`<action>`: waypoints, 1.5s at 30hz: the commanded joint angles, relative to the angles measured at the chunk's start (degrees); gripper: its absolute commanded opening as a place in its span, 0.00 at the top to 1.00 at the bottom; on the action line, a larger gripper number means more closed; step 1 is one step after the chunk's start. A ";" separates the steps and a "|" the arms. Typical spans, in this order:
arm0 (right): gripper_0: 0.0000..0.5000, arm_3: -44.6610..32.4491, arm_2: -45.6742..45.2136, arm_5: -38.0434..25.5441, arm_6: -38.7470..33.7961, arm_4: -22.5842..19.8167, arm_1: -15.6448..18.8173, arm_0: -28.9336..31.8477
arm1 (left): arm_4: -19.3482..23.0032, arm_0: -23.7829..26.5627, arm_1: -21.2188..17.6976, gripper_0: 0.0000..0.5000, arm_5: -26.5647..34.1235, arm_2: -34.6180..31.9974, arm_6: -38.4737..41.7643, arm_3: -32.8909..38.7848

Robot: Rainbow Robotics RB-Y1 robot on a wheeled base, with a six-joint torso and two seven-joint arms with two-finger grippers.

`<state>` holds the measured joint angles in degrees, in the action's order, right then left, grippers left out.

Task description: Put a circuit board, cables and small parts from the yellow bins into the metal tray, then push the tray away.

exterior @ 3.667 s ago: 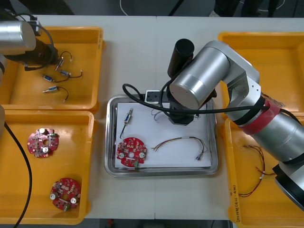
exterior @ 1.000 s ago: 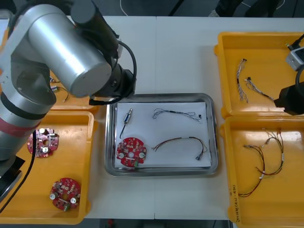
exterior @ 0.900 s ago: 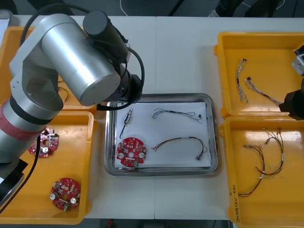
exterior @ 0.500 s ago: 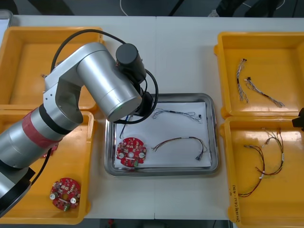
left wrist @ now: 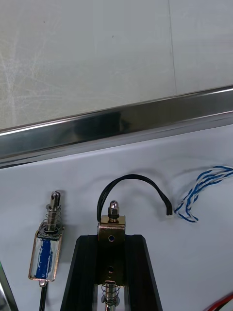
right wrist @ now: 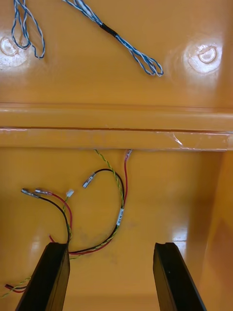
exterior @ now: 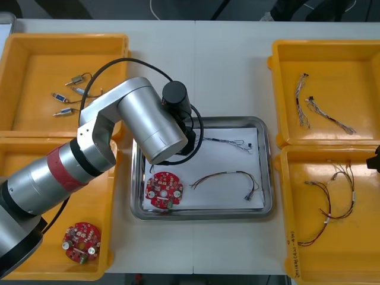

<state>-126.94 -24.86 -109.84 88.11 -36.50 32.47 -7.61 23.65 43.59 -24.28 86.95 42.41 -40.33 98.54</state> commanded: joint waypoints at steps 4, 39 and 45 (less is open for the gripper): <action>0.00 -2.18 -1.77 -0.16 -2.16 0.02 -0.56 1.02 | -0.71 -0.35 1.43 0.90 -0.73 1.27 4.12 0.33; 0.00 -2.18 -2.47 -0.16 -1.63 -2.53 -0.48 1.55 | 8.43 -0.52 -4.72 0.00 20.80 -20.35 2.18 19.06; 0.00 -2.61 -2.12 -0.16 -1.63 -3.41 -0.48 1.55 | 12.30 -2.90 -8.59 0.00 23.05 -28.44 -4.67 23.27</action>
<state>-127.20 -25.58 -109.84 88.10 -39.18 32.29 -6.97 34.37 42.85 -29.28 109.40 18.67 -40.05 118.12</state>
